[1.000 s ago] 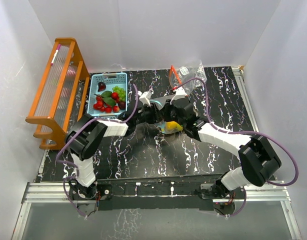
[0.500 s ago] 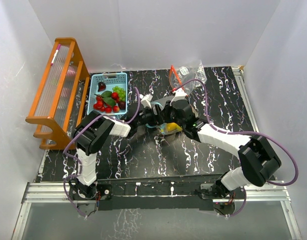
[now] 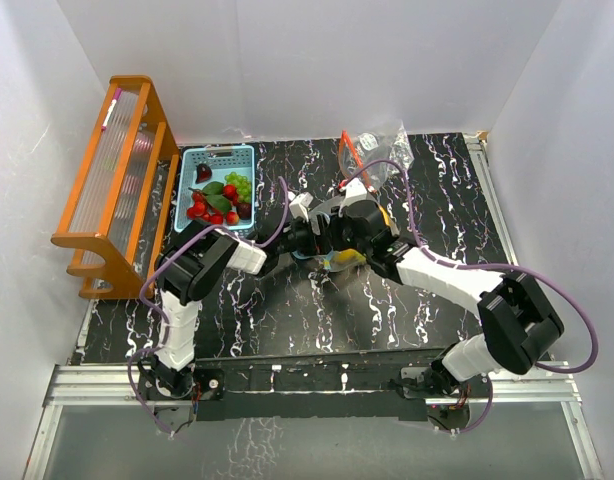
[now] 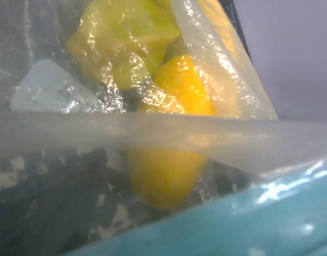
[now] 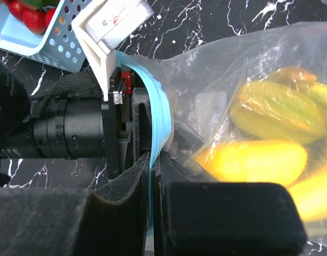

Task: Open the zip-top bag and remove the fake food
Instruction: Pick up the fake fruit from the zipper food storage bag.

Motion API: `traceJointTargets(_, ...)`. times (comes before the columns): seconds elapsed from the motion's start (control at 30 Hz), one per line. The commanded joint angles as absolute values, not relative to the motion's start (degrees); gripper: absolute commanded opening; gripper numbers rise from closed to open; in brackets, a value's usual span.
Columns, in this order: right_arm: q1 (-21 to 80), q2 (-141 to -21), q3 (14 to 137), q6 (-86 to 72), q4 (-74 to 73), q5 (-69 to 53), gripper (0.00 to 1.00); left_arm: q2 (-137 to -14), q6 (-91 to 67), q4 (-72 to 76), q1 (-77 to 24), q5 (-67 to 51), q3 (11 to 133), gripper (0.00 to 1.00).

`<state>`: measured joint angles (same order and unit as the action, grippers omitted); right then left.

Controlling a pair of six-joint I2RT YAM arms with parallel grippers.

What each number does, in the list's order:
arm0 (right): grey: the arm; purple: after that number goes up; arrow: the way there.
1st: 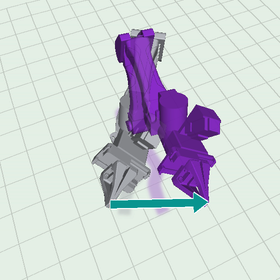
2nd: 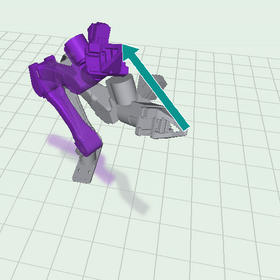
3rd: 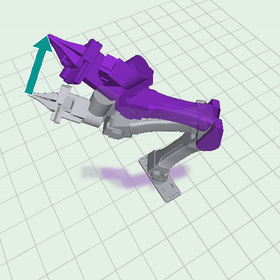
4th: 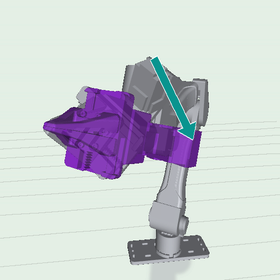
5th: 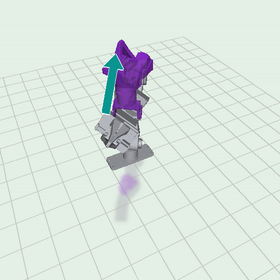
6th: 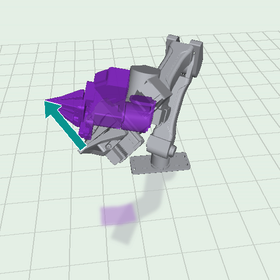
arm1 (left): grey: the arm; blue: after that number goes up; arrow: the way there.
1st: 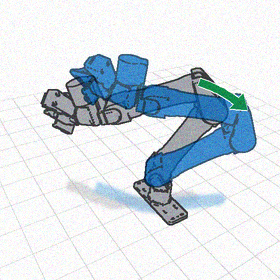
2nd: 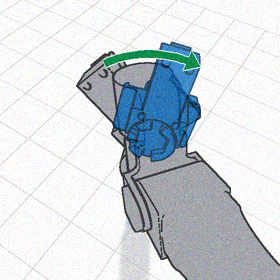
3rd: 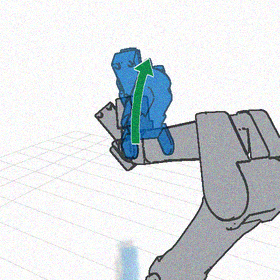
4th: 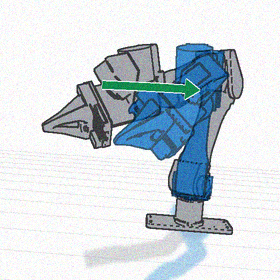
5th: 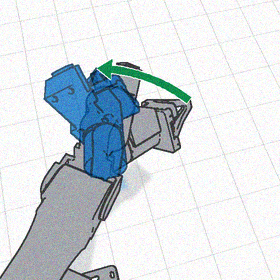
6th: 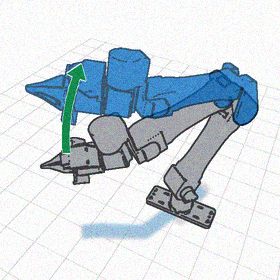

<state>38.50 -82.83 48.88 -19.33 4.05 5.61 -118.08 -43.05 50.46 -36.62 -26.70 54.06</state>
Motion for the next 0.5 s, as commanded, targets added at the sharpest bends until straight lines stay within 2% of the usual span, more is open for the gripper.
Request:
traceJointTargets(0.0, 39.9, -83.1, 50.7, -15.6, 9.4, -6.4, 0.08, -120.7, -42.0, 54.1, -41.2, -37.4, 56.1, 0.9)
traceJointTargets(0.07, 39.9, -82.4, 50.0, -15.3, 10.4, -6.7, 0.08, -122.1, -44.0, 58.3, -41.2, -38.5, 55.9, 0.96)
traceJointTargets(0.17, 39.4, -80.9, 49.4, -14.8, 10.4, -6.7, 0.08, -124.9, -47.9, 62.5, -41.1, -41.6, 57.8, 0.92)
traceJointTargets(0.2, 39.1, -80.5, 49.2, -14.7, 10.3, -7.0, 0.08, -125.9, -48.9, 64.0, -41.2, -42.5, 58.3, 0.88)
traceJointTargets(0.33, 37.6, -80.2, 48.7, -15.0, 10.8, -9.6, 0.08, -129.0, -55.2, 72.8, -41.2, -45.8, 58.5, 0.58)
traceJointTargets(0.47, 36.3, -80.2, 48.2, -15.9, 11.4, -10.7, 0.08, -127.8, -52.9, 71.8, -41.3, -44.6, 56.5, 0.44)
